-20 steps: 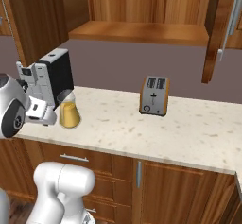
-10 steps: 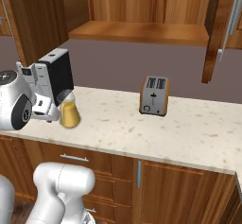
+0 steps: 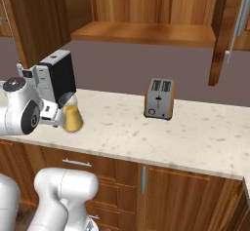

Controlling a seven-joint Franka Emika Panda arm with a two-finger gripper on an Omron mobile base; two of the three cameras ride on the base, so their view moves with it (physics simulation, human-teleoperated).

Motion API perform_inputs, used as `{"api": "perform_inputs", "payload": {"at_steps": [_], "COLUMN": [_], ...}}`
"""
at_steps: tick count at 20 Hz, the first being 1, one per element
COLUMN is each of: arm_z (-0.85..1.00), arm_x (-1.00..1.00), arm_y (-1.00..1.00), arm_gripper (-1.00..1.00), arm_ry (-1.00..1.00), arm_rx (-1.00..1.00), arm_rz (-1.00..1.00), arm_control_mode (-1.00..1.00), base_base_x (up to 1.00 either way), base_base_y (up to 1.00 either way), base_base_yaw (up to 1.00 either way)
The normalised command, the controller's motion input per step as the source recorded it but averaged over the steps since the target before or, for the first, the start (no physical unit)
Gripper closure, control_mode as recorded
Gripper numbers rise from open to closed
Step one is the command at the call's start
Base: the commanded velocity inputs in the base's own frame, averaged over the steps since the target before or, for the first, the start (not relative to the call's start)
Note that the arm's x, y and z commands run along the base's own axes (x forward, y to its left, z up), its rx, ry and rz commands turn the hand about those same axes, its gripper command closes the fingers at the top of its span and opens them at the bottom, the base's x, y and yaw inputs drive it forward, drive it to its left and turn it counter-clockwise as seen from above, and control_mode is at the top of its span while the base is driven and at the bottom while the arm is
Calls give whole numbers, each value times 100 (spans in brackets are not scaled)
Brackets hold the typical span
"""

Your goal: There is a tray on the dining counter. Grab the cup, mug, and pitcher and place them on the tray. The pitcher may be placed next to the tray if it cannot fit the tray.

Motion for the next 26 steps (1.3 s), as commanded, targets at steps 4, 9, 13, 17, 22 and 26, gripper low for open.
{"api": "perform_inputs", "payload": {"at_steps": [4, 9, 13, 17, 22, 26], "arm_z": [-1, -2, -8, -26, -26, -12], "arm_x": [21, 21, 34, 35, 27, 23], "arm_y": [16, 12, 2, 0, 0, 0], "arm_gripper": [-100, -100, -100, -100, -100, -100], "arm_ry": [6, 5, 2, 0, 0, 0], "arm_rx": [0, 0, 0, 0, 0, 0], "arm_rz": [0, 0, 0, 0, 0, 0], "arm_control_mode": [-100, -100, -100, -100, -100, -100], "base_base_x": [0, 0, 0, 0, 0, 0], "base_base_y": [0, 0, 0, 0, 0, 0], "base_base_yaw": [0, 0, 0, 0, 0, 0]}}
